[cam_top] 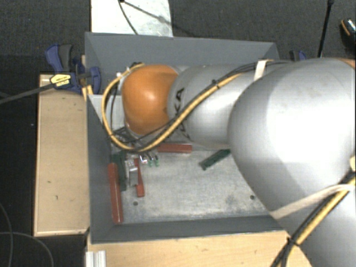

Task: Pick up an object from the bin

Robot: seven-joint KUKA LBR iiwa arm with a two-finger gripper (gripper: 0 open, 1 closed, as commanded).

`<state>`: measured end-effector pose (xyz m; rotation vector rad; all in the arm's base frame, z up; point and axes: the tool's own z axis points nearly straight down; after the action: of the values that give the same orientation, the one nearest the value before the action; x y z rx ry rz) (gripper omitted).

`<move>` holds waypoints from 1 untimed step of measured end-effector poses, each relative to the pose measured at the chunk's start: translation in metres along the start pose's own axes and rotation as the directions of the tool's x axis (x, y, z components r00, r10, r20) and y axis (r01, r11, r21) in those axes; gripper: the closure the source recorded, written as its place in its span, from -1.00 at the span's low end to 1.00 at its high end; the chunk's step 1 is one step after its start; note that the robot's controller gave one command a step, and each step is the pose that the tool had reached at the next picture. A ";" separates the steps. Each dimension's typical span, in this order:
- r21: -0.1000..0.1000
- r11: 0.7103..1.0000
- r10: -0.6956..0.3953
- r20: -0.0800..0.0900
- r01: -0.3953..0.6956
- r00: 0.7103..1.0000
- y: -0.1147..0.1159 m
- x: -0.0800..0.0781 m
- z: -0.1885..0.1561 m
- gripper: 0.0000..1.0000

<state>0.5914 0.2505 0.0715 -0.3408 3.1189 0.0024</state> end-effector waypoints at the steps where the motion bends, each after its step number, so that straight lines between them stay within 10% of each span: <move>1: 0.004 1.000 0.004 -0.038 -0.003 0.999 0.001 0.008 0.003 1.00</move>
Offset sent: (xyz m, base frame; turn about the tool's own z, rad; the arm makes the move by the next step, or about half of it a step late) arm 0.0000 0.0000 0.0000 0.0000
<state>0.5837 0.2496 0.0688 -0.3392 3.1569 -0.0106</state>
